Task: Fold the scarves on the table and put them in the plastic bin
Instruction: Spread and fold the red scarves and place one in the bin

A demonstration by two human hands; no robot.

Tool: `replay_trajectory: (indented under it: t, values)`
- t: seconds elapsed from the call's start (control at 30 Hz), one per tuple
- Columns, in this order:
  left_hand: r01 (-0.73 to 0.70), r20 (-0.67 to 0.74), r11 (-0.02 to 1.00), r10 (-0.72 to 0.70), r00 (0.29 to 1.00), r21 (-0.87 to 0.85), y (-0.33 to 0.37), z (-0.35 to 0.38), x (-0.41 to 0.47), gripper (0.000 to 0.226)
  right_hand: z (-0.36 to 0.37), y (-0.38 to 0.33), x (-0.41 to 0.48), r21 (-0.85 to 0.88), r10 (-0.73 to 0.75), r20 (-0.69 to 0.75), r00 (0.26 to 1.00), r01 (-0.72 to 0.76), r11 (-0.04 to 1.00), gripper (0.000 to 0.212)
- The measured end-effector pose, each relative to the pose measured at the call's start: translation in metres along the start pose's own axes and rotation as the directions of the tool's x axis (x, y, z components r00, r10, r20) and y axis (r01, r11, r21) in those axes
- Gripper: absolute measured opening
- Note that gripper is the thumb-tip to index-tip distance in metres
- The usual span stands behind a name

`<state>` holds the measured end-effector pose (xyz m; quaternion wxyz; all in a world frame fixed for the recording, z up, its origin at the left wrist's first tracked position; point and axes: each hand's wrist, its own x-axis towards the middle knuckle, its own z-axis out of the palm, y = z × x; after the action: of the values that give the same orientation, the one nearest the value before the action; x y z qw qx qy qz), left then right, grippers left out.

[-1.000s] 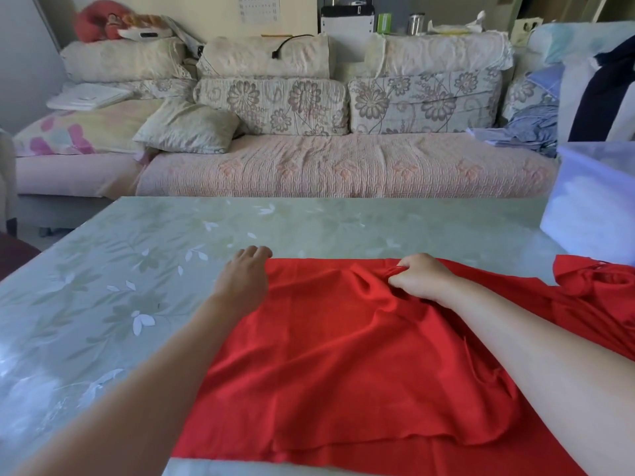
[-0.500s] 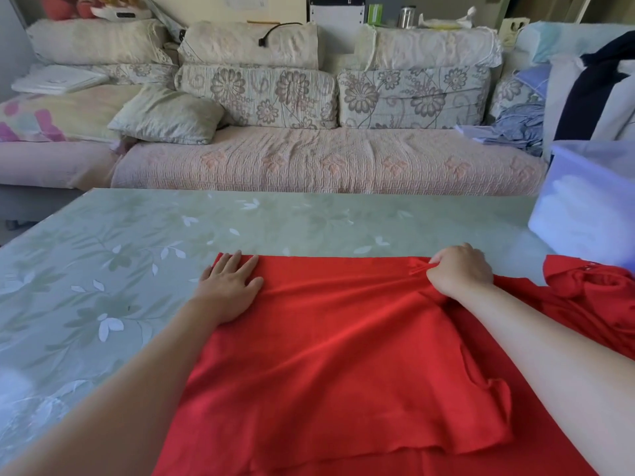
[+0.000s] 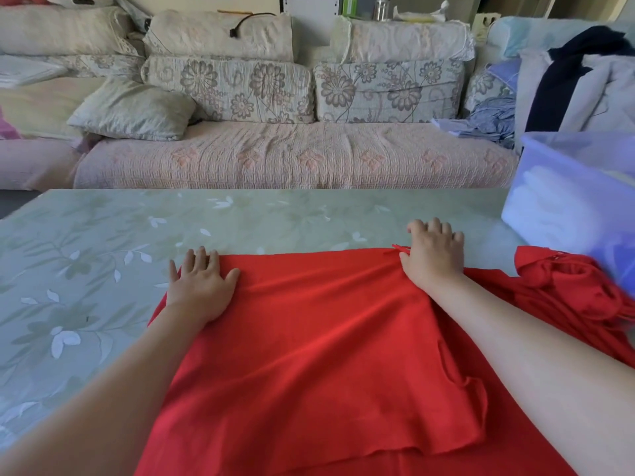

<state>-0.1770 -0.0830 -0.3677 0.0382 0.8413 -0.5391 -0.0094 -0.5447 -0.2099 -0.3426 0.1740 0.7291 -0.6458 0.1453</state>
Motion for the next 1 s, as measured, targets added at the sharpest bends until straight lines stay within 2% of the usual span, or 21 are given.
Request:
replay_trajectory:
  t: [0.07, 0.17, 0.23, 0.3, 0.4, 0.5, 0.6, 0.67, 0.73, 0.8, 0.87, 0.9, 1.0]
  values:
    - [-0.055, -0.067, 0.997, 0.058, 0.996, 0.046, 0.004, -0.004, -0.005, 0.067, -0.01, -0.004, -0.002, 0.02, -0.132, -0.089, 0.987, 0.134, 0.991, 0.035]
    - [-0.23, -0.175, 0.969, 0.242, 0.954, 0.088, 0.009, -0.012, -0.021, 0.057, -0.03, -0.013, -0.016, 0.199, -0.297, -0.114, 0.948, 0.315, 0.928, 0.028]
    - [-0.332, -0.258, 0.939, 0.344, 0.903, 0.09, 0.013, -0.019, -0.039, 0.053, -0.048, -0.022, -0.032, 0.356, -0.346, -0.022, 0.938, 0.331, 0.874, 0.021]
    - [-0.382, -0.296, 0.924, 0.375, 0.879, 0.035, 0.019, -0.027, -0.059, 0.047, -0.066, -0.03, -0.051, 0.481, -0.411, 0.121, 0.904, 0.309, 0.821, 0.014]
    - [-0.452, -0.249, 0.876, 0.406, 0.88, -0.169, 0.035, -0.04, -0.091, 0.03, -0.091, -0.037, -0.078, 0.534, -0.541, 0.251, 0.803, 0.351, 0.769, 0.012]
    - [-0.58, -0.21, 0.783, 0.542, 0.813, -0.224, 0.051, -0.048, -0.128, 0.02, -0.116, -0.038, -0.107, 0.549, -0.586, 0.391, 0.71, 0.331, 0.767, 0.006]
    - [-0.661, -0.153, 0.719, 0.644, 0.75, -0.213, 0.063, -0.049, -0.165, 0.022, -0.138, -0.031, -0.13, 0.523, -0.592, 0.511, 0.624, 0.321, 0.79, 0.022]
    - [-0.718, -0.125, 0.671, 0.709, 0.694, -0.185, 0.07, -0.045, -0.187, 0.032, -0.146, -0.023, -0.141, 0.48, -0.563, 0.62, 0.546, 0.304, 0.823, 0.037]
    - [-0.764, -0.091, 0.634, 0.759, 0.644, -0.12, 0.072, -0.041, -0.203, 0.044, -0.149, -0.015, -0.15, 0.411, -0.541, 0.677, 0.499, 0.353, 0.841, 0.047]
    - [-0.782, -0.085, 0.623, 0.778, 0.623, -0.031, 0.07, -0.04, -0.212, 0.051, -0.149, -0.009, -0.159, 0.395, -0.548, 0.667, 0.506, 0.383, 0.835, 0.043]
    - [-0.782, -0.107, 0.623, 0.778, 0.619, 0.0, 0.066, -0.042, -0.217, 0.049, -0.149, -0.006, -0.165, 0.417, -0.567, 0.614, 0.549, 0.385, 0.824, 0.021]
    - [-0.785, -0.122, 0.619, 0.781, 0.613, 0.016, 0.064, -0.043, -0.218, 0.044, -0.15, -0.005, -0.168, 0.42, -0.572, 0.576, 0.584, 0.389, 0.82, 0.013]
    - [-0.804, -0.2, 0.593, 0.794, 0.574, 0.048, 0.059, -0.043, -0.222, 0.023, -0.153, -0.006, -0.174, 0.492, -0.568, 0.411, 0.713, 0.351, 0.797, 0.017]
